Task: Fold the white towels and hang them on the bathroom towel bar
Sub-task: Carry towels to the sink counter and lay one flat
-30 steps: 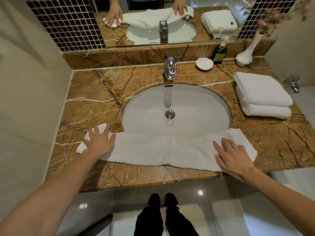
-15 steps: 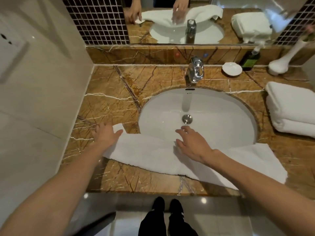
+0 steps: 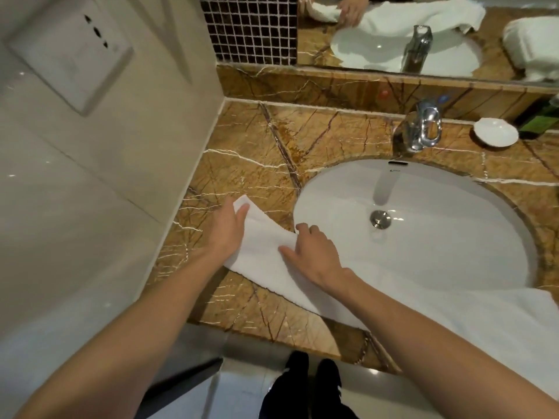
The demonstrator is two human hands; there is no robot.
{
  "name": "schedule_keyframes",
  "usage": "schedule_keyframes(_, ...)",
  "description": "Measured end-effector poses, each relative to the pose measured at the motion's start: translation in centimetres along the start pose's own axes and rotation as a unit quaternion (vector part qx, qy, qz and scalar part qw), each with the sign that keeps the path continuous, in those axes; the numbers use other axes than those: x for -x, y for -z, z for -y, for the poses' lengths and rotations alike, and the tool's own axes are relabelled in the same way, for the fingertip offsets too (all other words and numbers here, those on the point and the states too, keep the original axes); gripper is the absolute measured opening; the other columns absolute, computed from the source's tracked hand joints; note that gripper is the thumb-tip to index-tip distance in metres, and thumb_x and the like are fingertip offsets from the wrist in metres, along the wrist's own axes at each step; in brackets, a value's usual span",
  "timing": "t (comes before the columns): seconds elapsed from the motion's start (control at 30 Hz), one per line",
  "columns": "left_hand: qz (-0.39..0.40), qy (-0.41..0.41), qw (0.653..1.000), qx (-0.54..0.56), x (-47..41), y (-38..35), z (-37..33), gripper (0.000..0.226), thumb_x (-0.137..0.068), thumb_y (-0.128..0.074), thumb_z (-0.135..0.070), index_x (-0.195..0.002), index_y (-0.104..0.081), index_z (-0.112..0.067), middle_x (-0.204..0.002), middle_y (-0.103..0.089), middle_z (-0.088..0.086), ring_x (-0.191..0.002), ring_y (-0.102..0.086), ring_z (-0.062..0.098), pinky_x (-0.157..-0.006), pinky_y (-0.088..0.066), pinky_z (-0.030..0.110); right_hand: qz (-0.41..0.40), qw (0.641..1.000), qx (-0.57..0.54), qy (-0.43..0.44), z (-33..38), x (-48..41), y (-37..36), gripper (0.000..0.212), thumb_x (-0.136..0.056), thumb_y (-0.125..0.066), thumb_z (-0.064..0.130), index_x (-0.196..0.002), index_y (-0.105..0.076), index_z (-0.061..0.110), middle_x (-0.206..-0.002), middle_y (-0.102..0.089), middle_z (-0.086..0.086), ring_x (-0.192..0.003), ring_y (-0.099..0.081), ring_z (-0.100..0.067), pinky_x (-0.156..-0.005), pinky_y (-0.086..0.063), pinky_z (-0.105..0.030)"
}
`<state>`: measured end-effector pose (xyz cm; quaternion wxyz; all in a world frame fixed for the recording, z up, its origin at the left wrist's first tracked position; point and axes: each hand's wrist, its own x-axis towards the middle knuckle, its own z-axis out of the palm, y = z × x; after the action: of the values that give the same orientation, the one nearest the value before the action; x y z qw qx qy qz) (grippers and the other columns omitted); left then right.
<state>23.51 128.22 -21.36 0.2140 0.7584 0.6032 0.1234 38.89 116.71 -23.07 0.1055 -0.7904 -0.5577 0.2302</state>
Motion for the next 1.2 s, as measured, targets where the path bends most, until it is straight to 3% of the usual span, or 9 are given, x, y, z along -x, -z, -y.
schedule_keyframes(0.13, -0.074, 0.028, 0.996, 0.033, -0.9, 1.0, 1.0, 0.046, -0.099, -0.036, -0.044, -0.119, -0.045, -0.003, -0.107, -0.062, 0.018, -0.096, -0.058, 0.038, -0.072, -0.041, 0.039, -0.084, 0.995, 0.051, 0.035, -0.1, 0.1, 0.7, 0.036, -0.081, -0.056, 0.041, -0.102, -0.052, 0.011, -0.099, -0.053, -0.010, -0.084, -0.051, -0.028, -0.069, -0.044, -0.038)
schedule_keyframes(0.23, -0.089, 0.061, 0.994, -0.028, -1.9, 0.9, 1.8, 0.048, -0.098, -0.037, -0.045, -0.119, -0.044, -0.003, -0.105, -0.064, 0.021, -0.096, -0.059, 0.042, -0.076, -0.041, 0.044, -0.049, 0.991, 0.109, 0.057, -0.4, 0.6, 0.0, 0.047, -0.082, -0.053, 0.048, -0.110, -0.050, 0.011, -0.118, -0.050, -0.016, -0.106, -0.047, -0.035, -0.085, -0.040, -0.044)
schedule_keyframes(0.33, -0.062, 0.080, 0.991, -0.091, -2.6, 0.2, 1.9, 0.058, -0.096, -0.045, -0.043, -0.134, -0.035, 0.000, -0.120, -0.059, 0.023, -0.110, -0.055, 0.042, -0.090, -0.040, 0.050, 0.044, 0.989, 0.127, 0.061, -1.5, 1.3, -1.6, 0.071, -0.090, -0.034, 0.059, -0.145, -0.023, 0.016, -0.156, -0.011, -0.023, -0.144, -0.008, -0.041, -0.111, -0.012, -0.060)
schedule_keyframes(0.4, -0.058, 0.053, 0.985, -0.154, -2.3, -0.5, 2.0, 0.069, -0.092, -0.051, -0.044, -0.140, -0.027, -0.001, -0.136, -0.045, 0.024, -0.125, -0.043, 0.039, -0.103, -0.032, 0.050, 0.075, 0.988, 0.119, 0.059, -2.3, 1.5, -2.5, 0.075, -0.092, -0.019, 0.063, -0.152, 0.003, 0.023, -0.159, 0.010, -0.019, -0.145, 0.011, -0.039, -0.113, 0.000, -0.060)
schedule_keyframes(0.47, -0.046, -0.004, 0.974, -0.221, -1.0, -1.6, 1.8, 0.076, -0.092, -0.041, -0.051, -0.147, -0.014, -0.006, -0.150, -0.024, 0.024, -0.140, -0.020, 0.039, -0.115, -0.011, 0.051, 0.091, 0.989, 0.104, 0.050, -2.7, 1.6, -3.0, 0.074, -0.092, -0.012, 0.065, -0.150, 0.015, 0.027, -0.158, 0.017, -0.016, -0.145, 0.016, -0.038, -0.113, 0.002, -0.059)
schedule_keyframes(0.57, 0.033, -0.060, 0.972, -0.225, 1.9, -4.4, 1.1, 0.075, -0.090, -0.013, -0.060, -0.150, 0.007, -0.018, -0.158, 0.009, 0.017, -0.144, 0.015, 0.035, -0.110, 0.018, 0.055, 0.107, 0.990, 0.091, 0.027, -2.7, 2.0, -3.5, 0.073, -0.092, -0.009, 0.065, -0.148, 0.020, 0.029, -0.158, 0.020, -0.014, -0.145, 0.015, -0.036, -0.115, -0.001, -0.057)
schedule_keyframes(0.67, 0.101, -0.011, 0.975, -0.197, 3.8, -6.6, 0.9, 0.075, -0.087, -0.002, -0.065, -0.148, 0.018, -0.025, -0.155, 0.025, 0.014, -0.140, 0.027, 0.036, -0.106, 0.018, 0.064, 0.126, 0.990, 0.063, 0.021, -2.6, 2.2, -3.5, 0.074, -0.094, -0.014, 0.064, -0.149, 0.019, 0.028, -0.159, 0.017, -0.012, -0.147, 0.008, -0.034, -0.117, -0.009, -0.053)
schedule_keyframes(0.9, 0.085, -0.007, 0.971, -0.222, 4.0, -6.9, 0.9, 0.075, -0.086, -0.002, -0.068, -0.148, 0.015, -0.029, -0.157, 0.019, 0.013, -0.142, 0.020, 0.038, -0.104, 0.011, 0.070, 0.121, 0.985, -0.124, 0.015, -6.3, 3.0, -0.5, 0.069, -0.098, -0.020, 0.059, -0.153, -0.008, 0.021, -0.159, -0.017, -0.003, -0.144, -0.019, -0.019, -0.115, -0.016, -0.032)
schedule_keyframes(1.2, 0.076, 0.001, 0.966, -0.246, 4.0, -7.1, 0.8, 0.077, -0.083, 0.004, -0.069, -0.149, 0.013, -0.030, -0.158, 0.014, 0.012, -0.143, 0.016, 0.037, -0.106, 0.006, 0.071, 0.171, 0.978, 0.069, -0.095, -17.8, 1.9, 1.1, 0.050, -0.102, -0.023, 0.038, -0.150, -0.024, 0.022, -0.146, -0.037, -0.014, -0.128, -0.044, -0.031, -0.103, -0.038, -0.043)
